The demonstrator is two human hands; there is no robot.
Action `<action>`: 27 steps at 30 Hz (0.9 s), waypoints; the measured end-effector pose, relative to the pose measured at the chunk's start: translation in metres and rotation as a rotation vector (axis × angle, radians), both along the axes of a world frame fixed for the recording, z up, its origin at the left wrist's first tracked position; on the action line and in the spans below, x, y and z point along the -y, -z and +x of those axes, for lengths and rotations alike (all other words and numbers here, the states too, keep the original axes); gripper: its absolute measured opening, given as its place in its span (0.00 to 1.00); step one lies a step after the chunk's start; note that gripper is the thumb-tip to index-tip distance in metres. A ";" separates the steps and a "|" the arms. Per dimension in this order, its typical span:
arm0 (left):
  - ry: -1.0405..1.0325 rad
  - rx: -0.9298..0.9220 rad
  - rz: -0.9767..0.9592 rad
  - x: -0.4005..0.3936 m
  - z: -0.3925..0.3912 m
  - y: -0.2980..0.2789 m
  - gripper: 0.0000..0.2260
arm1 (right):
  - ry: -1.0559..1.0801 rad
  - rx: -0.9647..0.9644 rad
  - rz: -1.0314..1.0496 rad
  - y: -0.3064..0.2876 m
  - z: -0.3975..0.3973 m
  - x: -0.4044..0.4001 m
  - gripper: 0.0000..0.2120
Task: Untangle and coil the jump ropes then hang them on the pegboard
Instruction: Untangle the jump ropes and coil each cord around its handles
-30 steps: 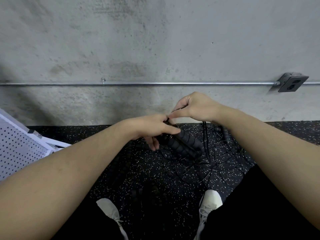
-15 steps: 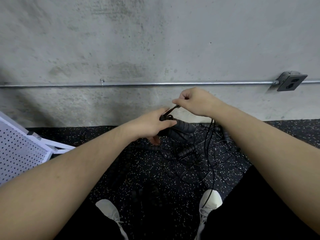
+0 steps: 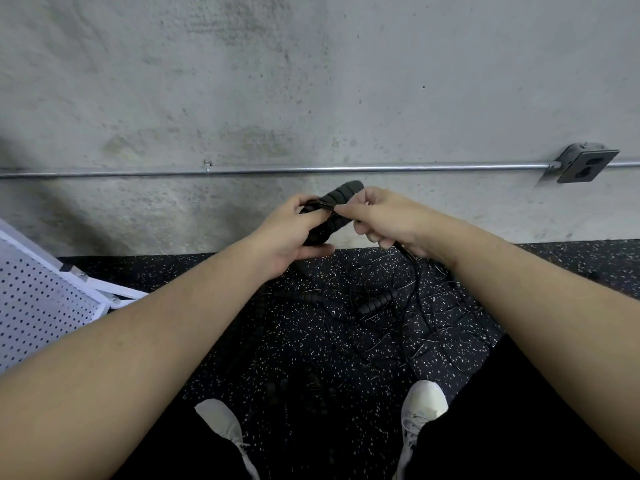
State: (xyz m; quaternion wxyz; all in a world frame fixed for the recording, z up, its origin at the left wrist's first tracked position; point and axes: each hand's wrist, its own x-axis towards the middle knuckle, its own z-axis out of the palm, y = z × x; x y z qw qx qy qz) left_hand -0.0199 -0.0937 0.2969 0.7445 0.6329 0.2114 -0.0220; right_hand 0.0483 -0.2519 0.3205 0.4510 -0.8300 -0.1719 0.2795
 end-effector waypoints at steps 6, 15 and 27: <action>0.020 0.039 -0.227 -0.007 -0.005 -0.011 0.15 | 0.062 -0.075 -0.080 -0.007 0.010 0.011 0.25; 0.072 0.153 -0.464 -0.007 -0.009 -0.027 0.14 | 0.054 -0.122 0.251 -0.010 0.007 0.013 0.14; 0.042 0.111 -0.175 0.001 -0.004 -0.020 0.28 | 0.078 -0.092 0.325 -0.008 0.000 0.007 0.14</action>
